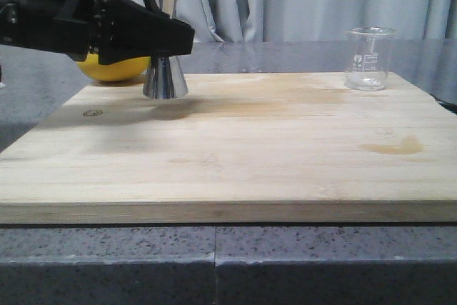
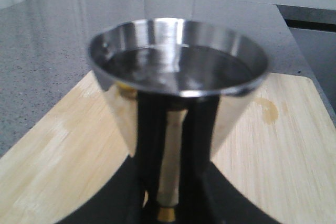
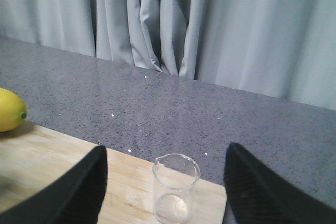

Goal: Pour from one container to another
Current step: 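Lower the held jigger toward the board with the left gripper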

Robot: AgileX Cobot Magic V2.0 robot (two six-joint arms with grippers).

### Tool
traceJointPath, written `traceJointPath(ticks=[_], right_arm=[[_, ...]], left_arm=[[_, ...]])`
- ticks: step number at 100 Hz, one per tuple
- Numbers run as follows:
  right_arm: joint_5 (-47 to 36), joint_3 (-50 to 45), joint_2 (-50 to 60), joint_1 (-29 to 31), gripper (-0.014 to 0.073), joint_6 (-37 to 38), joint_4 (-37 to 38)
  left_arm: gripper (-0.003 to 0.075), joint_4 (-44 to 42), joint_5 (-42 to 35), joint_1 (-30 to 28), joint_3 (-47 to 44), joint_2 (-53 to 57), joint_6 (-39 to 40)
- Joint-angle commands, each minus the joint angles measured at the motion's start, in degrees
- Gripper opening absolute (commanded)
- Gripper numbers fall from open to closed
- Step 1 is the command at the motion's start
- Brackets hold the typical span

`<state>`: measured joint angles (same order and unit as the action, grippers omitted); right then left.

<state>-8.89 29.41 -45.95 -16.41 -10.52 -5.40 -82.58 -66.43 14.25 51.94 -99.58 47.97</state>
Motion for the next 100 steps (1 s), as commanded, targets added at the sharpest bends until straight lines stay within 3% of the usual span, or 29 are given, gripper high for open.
traceJointPath(ticks=[1,100], right_arm=[[-4.25,2.1,0.44,0.34,0.0409,-0.33,0.56],[-3.89,2.1,0.44,0.34,0.0407,-0.33,0.56]], left_arm=[[-0.0018,6.36,-11.69,-0.14,0.28,2.83,-1.13],[-0.0018,10.13,-11.69,-0.14,-2.46,2.09,-5.18]])
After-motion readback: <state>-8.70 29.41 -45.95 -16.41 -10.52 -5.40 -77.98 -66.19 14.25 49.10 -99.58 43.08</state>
